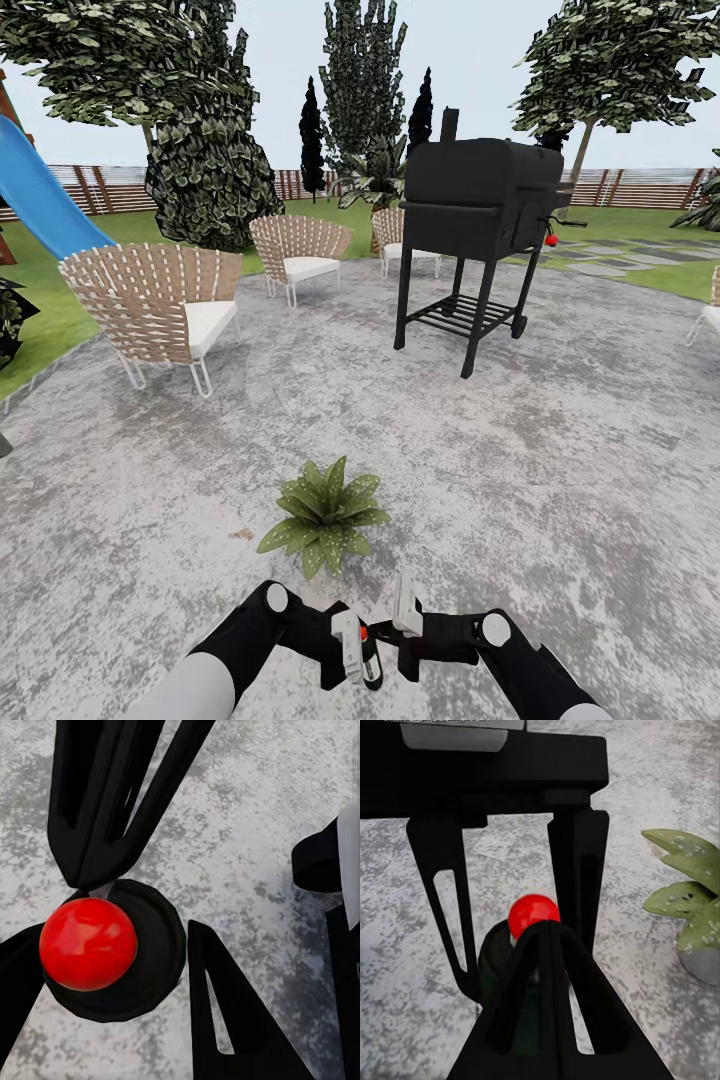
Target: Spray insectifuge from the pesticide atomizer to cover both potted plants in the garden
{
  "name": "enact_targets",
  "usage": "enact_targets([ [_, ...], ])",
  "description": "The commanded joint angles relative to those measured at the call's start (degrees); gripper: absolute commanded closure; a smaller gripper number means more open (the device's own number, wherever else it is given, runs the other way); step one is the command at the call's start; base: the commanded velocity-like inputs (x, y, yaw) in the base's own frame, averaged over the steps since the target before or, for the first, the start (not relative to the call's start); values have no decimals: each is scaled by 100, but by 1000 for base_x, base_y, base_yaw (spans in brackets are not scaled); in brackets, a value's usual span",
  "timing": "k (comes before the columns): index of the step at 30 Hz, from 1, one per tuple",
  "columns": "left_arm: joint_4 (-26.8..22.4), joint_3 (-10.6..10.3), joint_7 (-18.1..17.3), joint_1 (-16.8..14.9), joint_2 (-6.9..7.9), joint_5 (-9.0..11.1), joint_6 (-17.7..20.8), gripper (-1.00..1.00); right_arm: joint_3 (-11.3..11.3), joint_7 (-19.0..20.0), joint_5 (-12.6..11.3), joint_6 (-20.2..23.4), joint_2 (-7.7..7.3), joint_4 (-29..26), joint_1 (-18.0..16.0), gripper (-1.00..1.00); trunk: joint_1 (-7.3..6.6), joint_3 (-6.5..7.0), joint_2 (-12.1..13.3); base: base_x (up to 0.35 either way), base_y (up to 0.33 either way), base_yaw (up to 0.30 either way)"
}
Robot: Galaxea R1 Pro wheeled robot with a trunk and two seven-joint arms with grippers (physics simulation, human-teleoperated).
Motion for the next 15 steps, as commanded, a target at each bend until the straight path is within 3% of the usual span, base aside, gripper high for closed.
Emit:
enact_targets([
  [1,-7,7,0,-2,-2,-52,-59,100,11,-13,37,-24,-5,-8,-2,100,-1,-5,-2,0,0,0],
  [7,25,-39,76,-21,-2,-156,7,100,11,-12,39,-24,-6,-8,-2,100,-1,-5,-2,0,0,0],
  [12,-13,-37,77,-28,207,-570,55,100,7,-13,42,-24,-6,-8,-2,100,-1,-5,-2,0,0,0],
  [15,-22,-37,73,-28,225,-634,56,100,2,-11,50,-24,-11,-4,-2,100,-1,-5,-2,0,0,0],
])
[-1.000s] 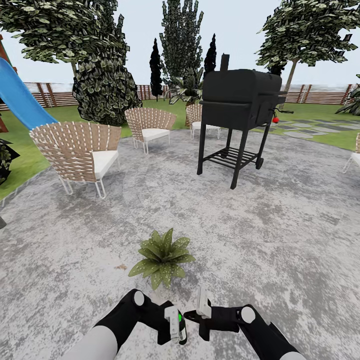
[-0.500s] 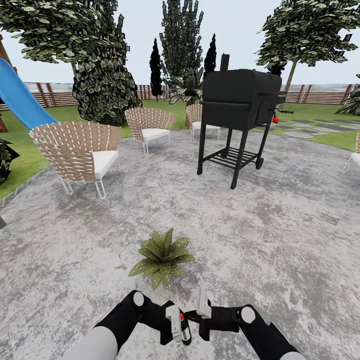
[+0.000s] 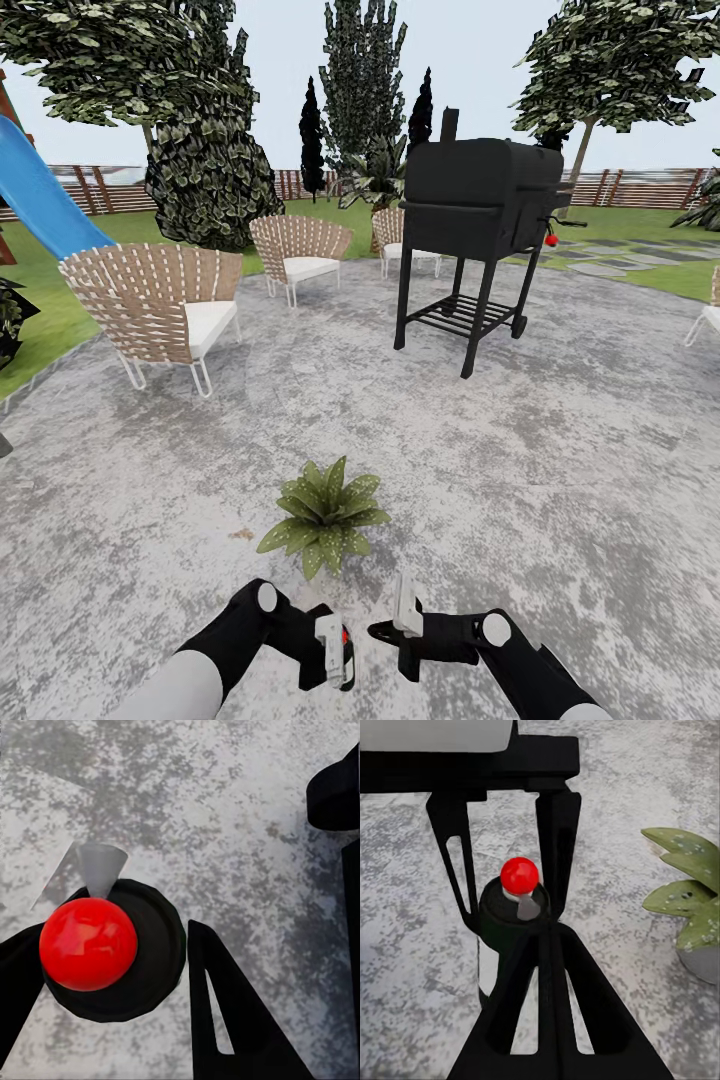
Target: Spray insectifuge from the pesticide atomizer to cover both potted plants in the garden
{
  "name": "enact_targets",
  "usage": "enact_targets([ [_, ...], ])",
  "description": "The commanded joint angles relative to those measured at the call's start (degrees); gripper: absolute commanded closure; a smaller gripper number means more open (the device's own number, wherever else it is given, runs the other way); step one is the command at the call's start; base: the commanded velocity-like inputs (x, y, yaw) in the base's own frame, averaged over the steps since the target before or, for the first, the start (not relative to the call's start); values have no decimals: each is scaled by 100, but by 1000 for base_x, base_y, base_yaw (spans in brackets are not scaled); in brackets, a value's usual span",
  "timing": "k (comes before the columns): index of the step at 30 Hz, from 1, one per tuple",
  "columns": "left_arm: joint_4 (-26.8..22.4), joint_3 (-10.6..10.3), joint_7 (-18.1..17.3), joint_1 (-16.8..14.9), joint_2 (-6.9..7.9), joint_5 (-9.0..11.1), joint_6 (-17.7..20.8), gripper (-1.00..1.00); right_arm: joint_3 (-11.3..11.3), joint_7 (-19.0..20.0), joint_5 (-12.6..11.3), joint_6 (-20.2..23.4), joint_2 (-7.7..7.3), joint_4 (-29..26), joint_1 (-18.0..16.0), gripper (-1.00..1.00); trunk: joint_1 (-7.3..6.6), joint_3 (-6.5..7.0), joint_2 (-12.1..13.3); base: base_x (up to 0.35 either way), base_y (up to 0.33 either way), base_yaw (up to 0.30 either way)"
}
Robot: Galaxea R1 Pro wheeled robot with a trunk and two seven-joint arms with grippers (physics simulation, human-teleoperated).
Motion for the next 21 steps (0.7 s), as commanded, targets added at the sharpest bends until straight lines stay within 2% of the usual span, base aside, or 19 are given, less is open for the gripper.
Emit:
enact_targets([
  [1,-19,6,-1,-2,-1,-58,-60,100,7,-9,39,-24,-6,-2,-2,100,-1,-5,-2,0,0,0],
  [3,-36,6,-2,-2,21,-63,-60,100,4,-14,47,-24,-10,10,-2,100,-1,-5,-2,0,0,0],
  [6,-43,6,2,-2,134,-61,-60,100,3,-15,56,-26,-30,33,-2,100,-1,-5,-2,0,0,0],
  [11,-44,12,6,27,540,-58,-60,100,2,-17,67,-32,-113,48,-2,100,-1,-5,-2,0,0,0],
  [13,-44,22,6,36,630,-54,-55,100,3,-17,68,-33,-209,49,-2,100,-1,-5,-2,0,0,0],
  [14,-44,30,6,44,646,-53,-53,100,3,-17,67,-33,-273,49,-2,-100,-1,-5,-2,0,0,0],
  [18,-39,68,18,57,652,-20,-46,100,3,-31,51,-32,-559,57,-2,-100,-1,-5,-2,0,0,0],
  [21,-8,85,168,61,623,19,-38,100,-2,-127,57,-32,-607,188,-2,-100,-1,-5,-2,0,0,0],
])
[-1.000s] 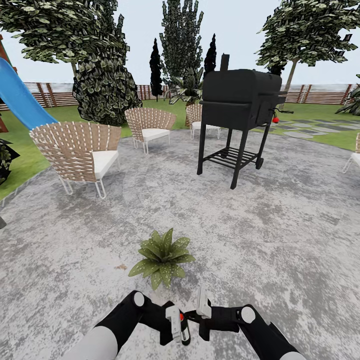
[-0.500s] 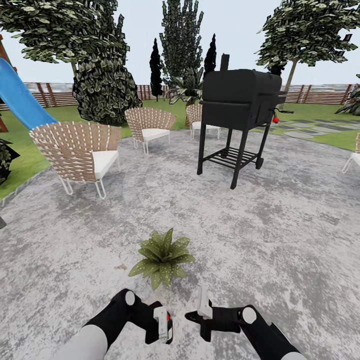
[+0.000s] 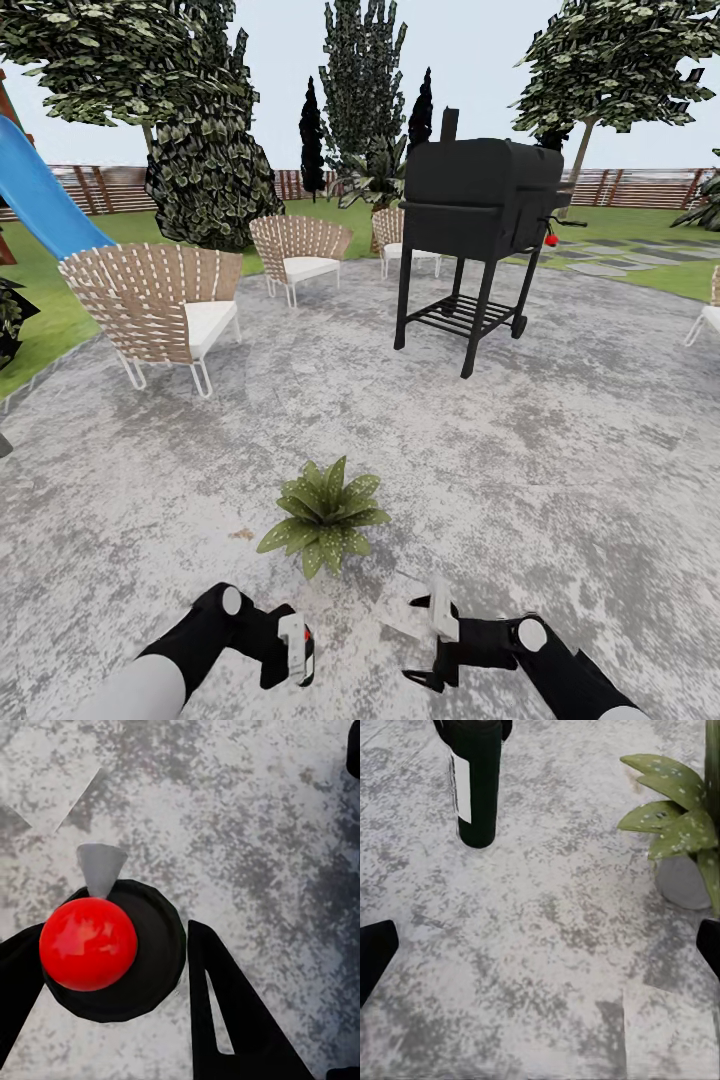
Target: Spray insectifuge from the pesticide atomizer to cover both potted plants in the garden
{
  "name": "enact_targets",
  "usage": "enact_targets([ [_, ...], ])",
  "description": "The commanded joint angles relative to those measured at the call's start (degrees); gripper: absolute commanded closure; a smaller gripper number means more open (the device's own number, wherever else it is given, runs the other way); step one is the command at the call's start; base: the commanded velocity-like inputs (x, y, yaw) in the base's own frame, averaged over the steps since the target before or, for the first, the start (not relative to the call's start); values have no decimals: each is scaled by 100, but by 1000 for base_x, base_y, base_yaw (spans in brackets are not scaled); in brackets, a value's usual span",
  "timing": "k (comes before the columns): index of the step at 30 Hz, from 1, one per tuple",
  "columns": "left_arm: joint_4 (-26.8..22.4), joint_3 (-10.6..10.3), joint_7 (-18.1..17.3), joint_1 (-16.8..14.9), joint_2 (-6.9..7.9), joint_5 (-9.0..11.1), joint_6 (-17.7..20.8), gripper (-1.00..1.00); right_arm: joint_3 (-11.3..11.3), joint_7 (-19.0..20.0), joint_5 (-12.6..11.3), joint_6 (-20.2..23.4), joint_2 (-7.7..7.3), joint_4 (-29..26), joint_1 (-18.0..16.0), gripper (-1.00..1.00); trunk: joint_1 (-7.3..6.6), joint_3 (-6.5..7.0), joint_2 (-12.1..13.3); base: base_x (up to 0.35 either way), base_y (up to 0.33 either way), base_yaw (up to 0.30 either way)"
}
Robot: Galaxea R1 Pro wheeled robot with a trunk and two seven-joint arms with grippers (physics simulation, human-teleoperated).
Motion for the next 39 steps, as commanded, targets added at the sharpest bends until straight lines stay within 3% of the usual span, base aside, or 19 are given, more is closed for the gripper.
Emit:
enact_targets([
  [1,21,5,255,8,-22,-21,-59,100,-18,-256,38,-33,-15,218,-3,-100,-1,-5,-2,0,0,0],
  [2,49,5,562,16,-38,54,-58,100,-40,-637,38,-36,-54,524,-3,-100,-1,-5,-2,0,0,0],
  [3,292,9,1035,21,-64,445,-64,100,-61,-1562,24,-38,-251,1212,-3,-100,-1,-5,-2,0,0,0],
  [4,785,6,1899,27,-73,1853,-115,100,-330,-2951,-253,-100,-393,2263,16,-100,-1,-5,-2,0,0,0],
  [5,978,5,2726,48,-74,2779,-142,100,-616,-3760,-819,-279,-403,2963,30,-100,-1,-5,-2,0,0,0],
  [8,1328,5,3598,58,-74,3783,-173,100,-660,-4835,-1185,-371,-341,3189,56,-100,-1,-5,-2,0,0,0],
  [10,1502,5,3980,63,-68,4136,-286,100,-666,-5202,-1238,-567,-312,3214,111,-100,-1,-5,-2,0,0,0],
  [13,1656,5,4517,241,-44,4299,-641,100,-777,-5618,-1259,-822,-259,3222,207,-100,-1,-5,-2,0,0,0],
  [16,1685,5,5315,383,-52,4388,-732,100,-1156,-6473,-1262,-860,-118,3223,237,-100,-1,-5,-2,0,0,0],
  [18,1731,5,5597,400,-58,4619,-756,100,-1278,-6704,-1262,-862,-95,3223,242,-100,-1,-5,-2,0,0,0],
  [21,1764,-1,5693,406,-59,4860,-844,100,-1313,-6764,-1251,-857,-55,3223,243,-100,-1,-5,-2,0,0,0],
  [24,1740,-66,5693,405,-49,4819,-853,100,-1303,-6768,-1214,-841,16,3235,243,-100,-1,-5,-2,0,0,0],
  [25,1739,-75,5694,403,-10,4799,-849,100,-1302,-6768,-1212,-840,20,3262,243,-100,-1,-5,-2,0,0,0],
  [28,1795,-65,5709,542,298,4800,-852,100,-1302,-6760,-1209,-838,31,3334,259,-100,-1,-5,-2,0,0,0],
  [31,1797,-34,5712,748,413,4803,-861,100,-1302,-6760,-1214,-838,35,3344,268,-100,-1,-5,-2,0,0,0],
  [36,1811,-27,5720,809,436,4838,-872,100,-1302,-6760,-1217,-830,76,3346,321,-100,-1,-5,-2,0,0,0],
  [39,1812,-24,5721,837,431,4847,-868,100,-1302,-6760,-1218,-829,177,3346,411,-100,-1,-5,-2,0,0,0],
])
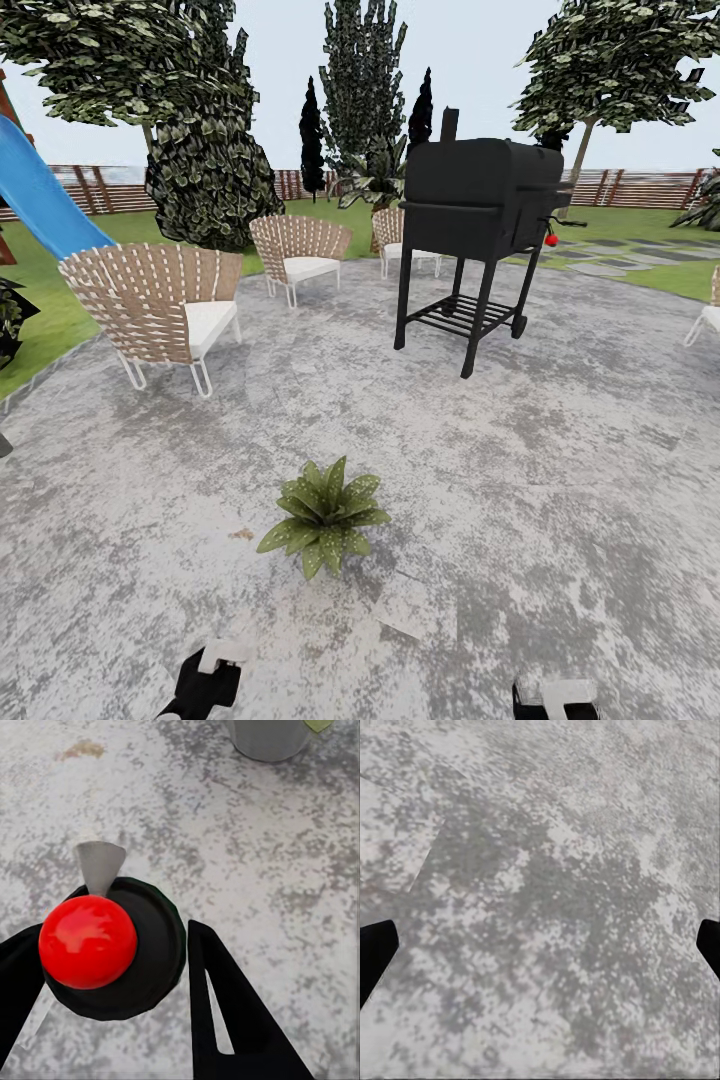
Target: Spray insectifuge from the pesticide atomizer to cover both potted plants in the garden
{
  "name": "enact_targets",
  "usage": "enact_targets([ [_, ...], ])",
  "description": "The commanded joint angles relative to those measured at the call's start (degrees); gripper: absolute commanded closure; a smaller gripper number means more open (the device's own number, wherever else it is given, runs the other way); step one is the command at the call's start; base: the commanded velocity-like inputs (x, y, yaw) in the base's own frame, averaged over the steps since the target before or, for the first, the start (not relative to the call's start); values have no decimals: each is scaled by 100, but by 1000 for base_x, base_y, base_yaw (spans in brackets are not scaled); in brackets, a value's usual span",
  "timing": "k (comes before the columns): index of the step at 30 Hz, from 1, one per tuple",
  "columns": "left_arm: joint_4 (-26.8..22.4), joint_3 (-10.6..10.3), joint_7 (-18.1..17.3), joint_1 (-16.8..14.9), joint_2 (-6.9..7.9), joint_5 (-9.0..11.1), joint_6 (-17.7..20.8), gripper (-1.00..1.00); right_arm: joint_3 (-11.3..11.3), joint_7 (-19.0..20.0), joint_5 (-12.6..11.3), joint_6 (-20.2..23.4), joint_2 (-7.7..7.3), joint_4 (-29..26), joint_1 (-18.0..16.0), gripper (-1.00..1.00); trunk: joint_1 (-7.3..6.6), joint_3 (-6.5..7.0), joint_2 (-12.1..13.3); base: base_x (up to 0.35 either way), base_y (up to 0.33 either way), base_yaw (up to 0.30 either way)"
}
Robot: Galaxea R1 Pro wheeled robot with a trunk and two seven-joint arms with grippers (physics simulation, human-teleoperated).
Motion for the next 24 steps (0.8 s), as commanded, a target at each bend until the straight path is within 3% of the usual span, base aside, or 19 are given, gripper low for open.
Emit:
enact_targets([
  [1,4,-9,9,2,-3,-34,-17,100,8,-56,58,1,40,5,29,-100,-1,-5,-2,0,0,0],
  [7,11,-3,10,10,-35,-33,-8,100,8,-56,58,1,171,5,138,-100,-1,-5,-2,0,0,0],
  [24,13,-3,10,54,-36,-34,1,100,8,-49,58,1,204,5,146,-100,-1,-5,-2,0,0,0],
])
